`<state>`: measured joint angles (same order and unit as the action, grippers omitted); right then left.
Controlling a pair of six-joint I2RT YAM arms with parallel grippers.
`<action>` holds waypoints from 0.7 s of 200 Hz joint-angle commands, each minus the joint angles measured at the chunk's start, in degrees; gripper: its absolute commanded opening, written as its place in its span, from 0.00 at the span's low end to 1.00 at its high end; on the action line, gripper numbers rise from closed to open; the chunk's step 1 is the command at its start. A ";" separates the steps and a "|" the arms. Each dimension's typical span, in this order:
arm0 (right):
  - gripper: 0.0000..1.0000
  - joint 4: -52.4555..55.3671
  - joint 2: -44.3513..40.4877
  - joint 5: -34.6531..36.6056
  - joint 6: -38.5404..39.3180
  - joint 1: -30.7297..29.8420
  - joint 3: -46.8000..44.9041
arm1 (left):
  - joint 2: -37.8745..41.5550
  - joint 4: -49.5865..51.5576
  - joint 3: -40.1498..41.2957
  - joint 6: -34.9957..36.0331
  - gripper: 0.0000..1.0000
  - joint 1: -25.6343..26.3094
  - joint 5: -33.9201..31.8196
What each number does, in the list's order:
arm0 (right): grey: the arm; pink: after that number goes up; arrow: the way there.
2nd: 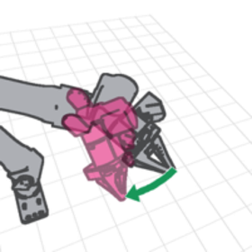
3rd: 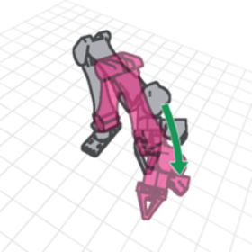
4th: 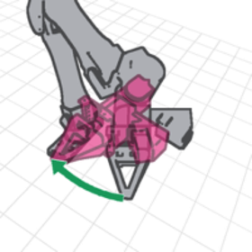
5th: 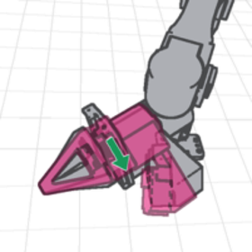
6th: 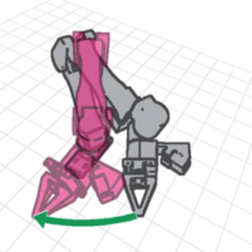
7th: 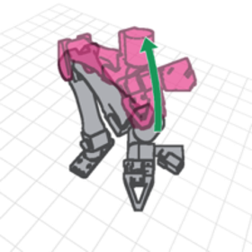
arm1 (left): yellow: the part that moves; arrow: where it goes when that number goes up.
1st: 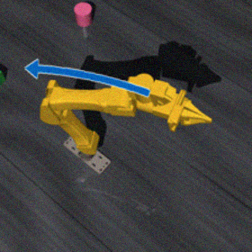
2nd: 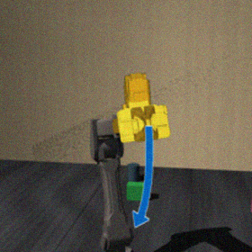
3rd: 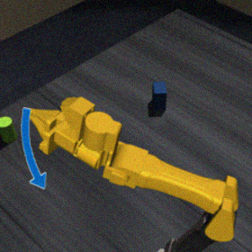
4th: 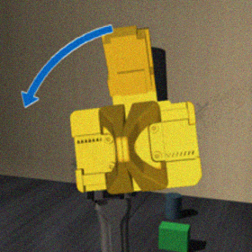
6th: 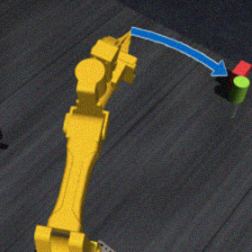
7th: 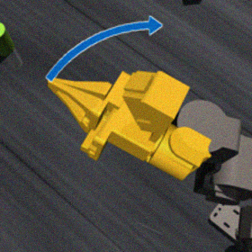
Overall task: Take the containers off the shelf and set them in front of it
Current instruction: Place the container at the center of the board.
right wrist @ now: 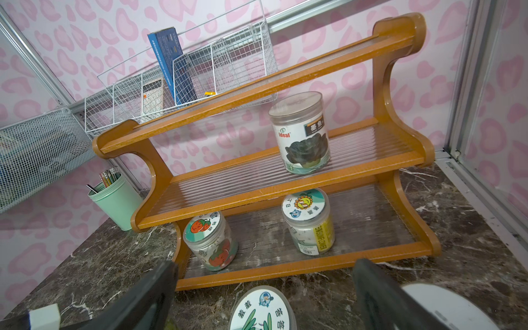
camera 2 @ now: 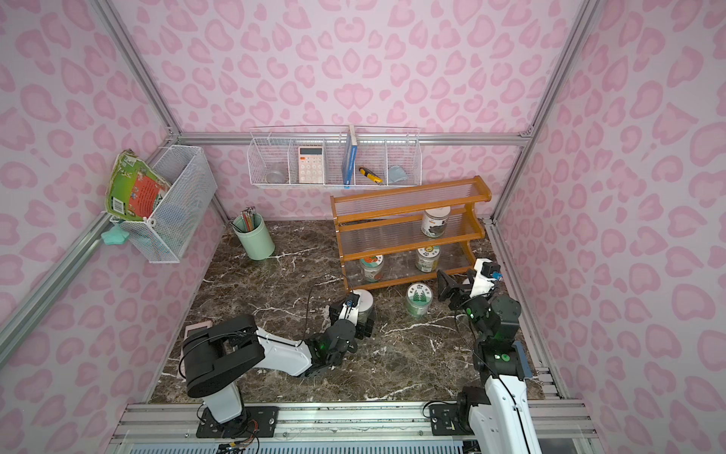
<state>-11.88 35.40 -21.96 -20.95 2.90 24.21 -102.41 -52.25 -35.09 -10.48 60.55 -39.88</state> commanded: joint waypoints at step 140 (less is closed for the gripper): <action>0.99 -8.22 12.13 0.22 4.83 -1.87 3.96 | 15.05 10.05 -4.16 7.61 0.99 -0.31 -0.14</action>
<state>-16.78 44.53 -22.09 -19.55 0.99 26.13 -90.04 -49.80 -37.85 -2.79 61.82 -43.31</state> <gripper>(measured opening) 0.992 0.996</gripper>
